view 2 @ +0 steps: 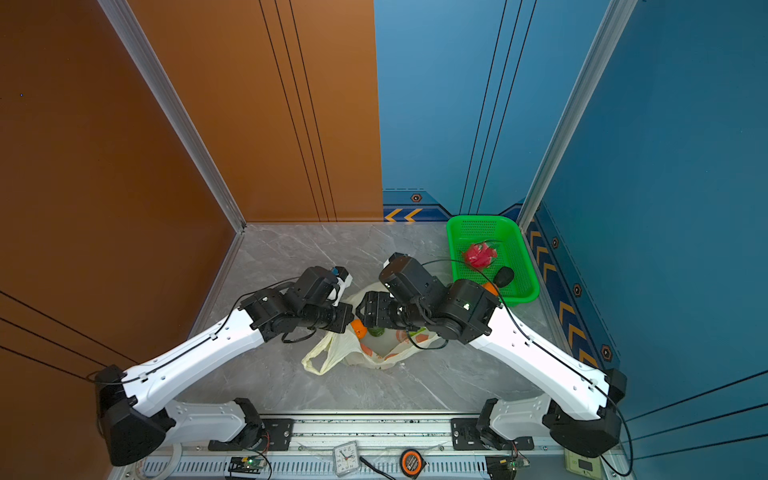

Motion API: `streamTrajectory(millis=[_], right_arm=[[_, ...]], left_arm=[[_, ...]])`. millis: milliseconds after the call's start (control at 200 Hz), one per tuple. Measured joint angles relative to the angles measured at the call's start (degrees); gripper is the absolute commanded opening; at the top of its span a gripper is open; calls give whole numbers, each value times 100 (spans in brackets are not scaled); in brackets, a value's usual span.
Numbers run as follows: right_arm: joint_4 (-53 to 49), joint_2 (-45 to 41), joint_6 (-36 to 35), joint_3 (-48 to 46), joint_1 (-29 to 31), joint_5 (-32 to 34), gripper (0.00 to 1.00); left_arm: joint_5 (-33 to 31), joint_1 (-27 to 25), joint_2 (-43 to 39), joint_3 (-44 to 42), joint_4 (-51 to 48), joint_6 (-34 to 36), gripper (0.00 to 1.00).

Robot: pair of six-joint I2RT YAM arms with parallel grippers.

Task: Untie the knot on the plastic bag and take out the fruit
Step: 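Move the right gripper back over the bag mouth while the left gripper holds the bag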

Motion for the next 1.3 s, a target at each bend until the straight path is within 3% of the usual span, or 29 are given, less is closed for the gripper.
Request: streamTrajectory(millis=[245,516,876,1297], right_arm=[[118,57,-101,-789,2,271,74],[282,586,-815,-1294,-116,599,74],[579,551,-1370,-2986,267,1014,76],[1003,446,-2000,-2833,603,914,78]], left_arm=[[70,44,0,0,0,39,2],[195,57,0,0,-2,44,2],[321,245,0,0,-2,44,2],[404,295,61,55,-2,83,2]])
